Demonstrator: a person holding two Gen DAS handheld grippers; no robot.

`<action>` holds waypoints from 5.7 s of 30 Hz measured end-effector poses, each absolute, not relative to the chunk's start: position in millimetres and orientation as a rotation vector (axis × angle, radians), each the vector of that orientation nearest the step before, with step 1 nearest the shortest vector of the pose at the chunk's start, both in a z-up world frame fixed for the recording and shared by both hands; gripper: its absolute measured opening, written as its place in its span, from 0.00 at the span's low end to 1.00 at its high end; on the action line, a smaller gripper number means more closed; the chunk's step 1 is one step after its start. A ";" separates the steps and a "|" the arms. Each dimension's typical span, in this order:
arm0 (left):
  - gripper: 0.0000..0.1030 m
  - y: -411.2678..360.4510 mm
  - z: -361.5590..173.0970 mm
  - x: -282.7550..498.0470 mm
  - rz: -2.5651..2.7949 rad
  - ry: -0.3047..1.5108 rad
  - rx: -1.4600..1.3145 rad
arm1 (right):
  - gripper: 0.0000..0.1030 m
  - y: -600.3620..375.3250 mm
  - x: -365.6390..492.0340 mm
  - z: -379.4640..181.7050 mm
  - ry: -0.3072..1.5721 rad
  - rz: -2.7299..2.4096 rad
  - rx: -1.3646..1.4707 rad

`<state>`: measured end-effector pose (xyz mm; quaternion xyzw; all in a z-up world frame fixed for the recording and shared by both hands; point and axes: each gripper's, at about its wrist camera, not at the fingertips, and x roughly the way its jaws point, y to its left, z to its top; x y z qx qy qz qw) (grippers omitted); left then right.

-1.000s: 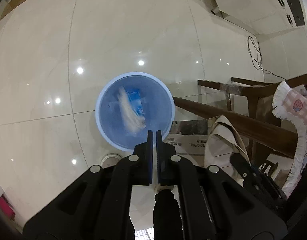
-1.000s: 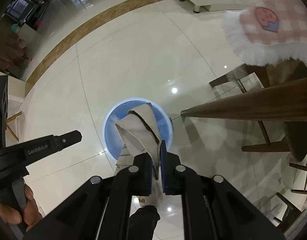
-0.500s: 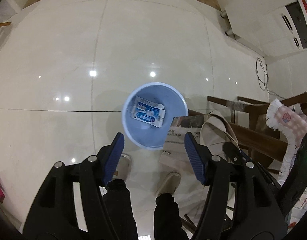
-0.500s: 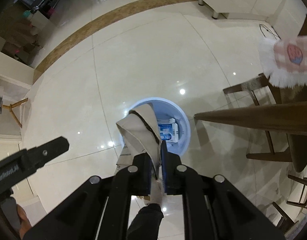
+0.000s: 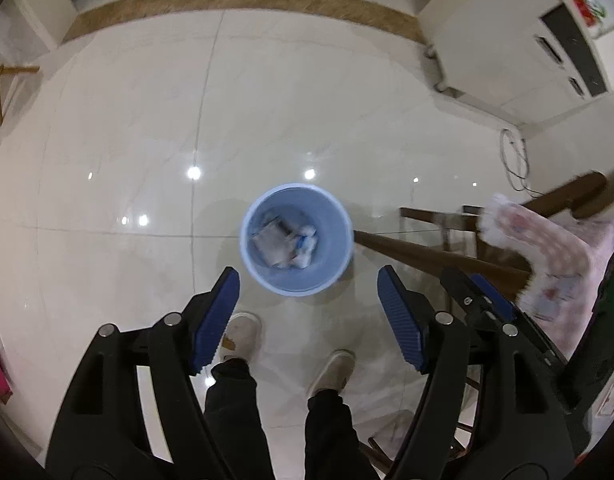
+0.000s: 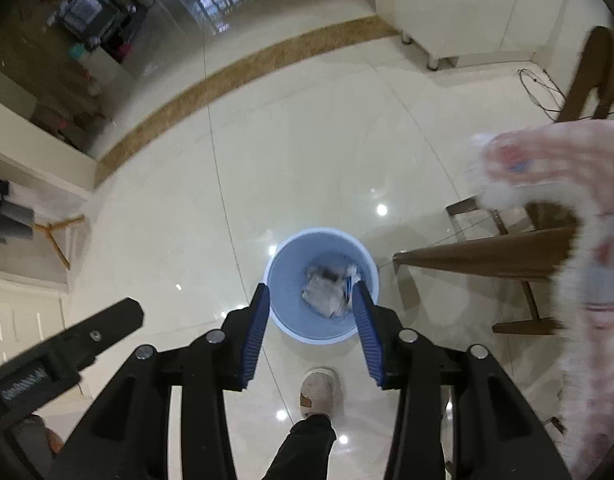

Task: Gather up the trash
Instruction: 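Move both open tools back over the remaining trash on the table, then grasp the green leaf toy with the right tool while the left grasps a clear snack bag, then carry leaf toy and snack bag over the blue bin and open both tools, then move both open tools back over the table toward the teal toothbrush package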

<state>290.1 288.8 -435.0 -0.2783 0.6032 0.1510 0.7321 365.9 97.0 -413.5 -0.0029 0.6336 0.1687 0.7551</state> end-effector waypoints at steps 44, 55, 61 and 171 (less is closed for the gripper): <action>0.72 -265.5 -378.1 386.1 -0.352 1.425 -0.439 | 0.65 -481.2 276.2 -302.7 1.101 -0.303 0.390; 0.41 -265.0 -370.0 381.5 -0.408 1.399 -0.409 | 0.49 -484.1 282.1 -316.7 1.113 -0.280 0.427; 0.21 -266.3 -343.2 377.4 -0.529 1.339 -0.434 | 0.05 -479.6 278.6 -298.5 1.109 -0.218 0.442; 0.67 70.6 -321.8 338.3 -0.078 1.258 -0.434 | 0.32 -116.0 337.1 -265.9 1.170 0.221 0.186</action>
